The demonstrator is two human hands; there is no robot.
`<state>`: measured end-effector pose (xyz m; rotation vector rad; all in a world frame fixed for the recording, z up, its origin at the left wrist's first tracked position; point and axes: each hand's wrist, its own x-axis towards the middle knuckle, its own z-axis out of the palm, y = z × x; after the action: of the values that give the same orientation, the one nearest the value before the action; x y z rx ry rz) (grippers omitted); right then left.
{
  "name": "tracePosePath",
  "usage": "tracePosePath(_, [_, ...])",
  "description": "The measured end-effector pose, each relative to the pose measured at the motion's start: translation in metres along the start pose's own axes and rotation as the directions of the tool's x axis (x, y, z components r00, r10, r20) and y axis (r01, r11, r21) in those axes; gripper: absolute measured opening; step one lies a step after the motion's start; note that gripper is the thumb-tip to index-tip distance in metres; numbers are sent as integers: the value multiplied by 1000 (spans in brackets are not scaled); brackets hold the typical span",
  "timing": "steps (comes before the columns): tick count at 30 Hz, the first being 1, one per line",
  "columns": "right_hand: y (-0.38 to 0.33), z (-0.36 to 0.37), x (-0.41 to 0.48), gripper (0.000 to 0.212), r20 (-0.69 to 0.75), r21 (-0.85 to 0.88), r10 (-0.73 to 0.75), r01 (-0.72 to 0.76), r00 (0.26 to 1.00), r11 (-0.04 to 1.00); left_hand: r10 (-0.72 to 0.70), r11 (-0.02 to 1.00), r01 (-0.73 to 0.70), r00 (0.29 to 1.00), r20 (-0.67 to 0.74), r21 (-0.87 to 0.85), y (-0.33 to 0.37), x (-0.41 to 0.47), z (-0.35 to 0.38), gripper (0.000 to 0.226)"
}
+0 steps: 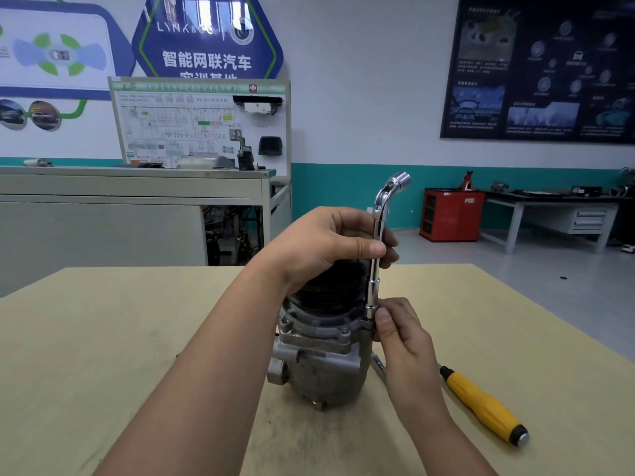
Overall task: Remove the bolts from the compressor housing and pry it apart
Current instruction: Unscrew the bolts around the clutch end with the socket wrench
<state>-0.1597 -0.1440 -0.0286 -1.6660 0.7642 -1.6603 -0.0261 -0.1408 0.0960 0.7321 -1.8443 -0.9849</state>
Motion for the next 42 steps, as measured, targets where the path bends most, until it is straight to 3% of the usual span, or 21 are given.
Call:
tracePosePath(4, [2, 0, -1, 8, 1, -45, 1, -1, 1000, 999, -2, 1000, 2, 1000, -22, 1, 1, 0, 1, 17])
tracePosePath(9, [6, 0, -3, 23, -41, -26, 42, -43, 998, 999, -1, 1000, 2, 998, -59, 8, 1, 1, 3, 18])
tracePosePath(16, [2, 1, -3, 22, -18, -59, -18, 17, 1000, 998, 15, 1000, -13, 996, -93, 17, -1, 2, 3, 24])
tracePosePath(22, [1, 0, -1, 24, -1, -108, -41, 41, 999, 993, 16, 999, -17, 1000, -13, -47, -2, 1, 0, 11])
tracePosePath(29, [2, -1, 0, 25, 13, -90, -25, 26, 1000, 996, 21, 999, -19, 998, 57, -32, -3, 1, -3, 25])
tracePosePath(33, [1, 1, 0, 18, -2, -65, -22, 22, 1000, 998, -3, 997, 2, 1000, -12, -81, -2, 1, -2, 16])
tracePosePath(42, [4, 1, -3, 25, -9, -4, 35, -35, 999, 999, -1, 1000, -2, 996, -85, -30, -2, 2, 0, 8])
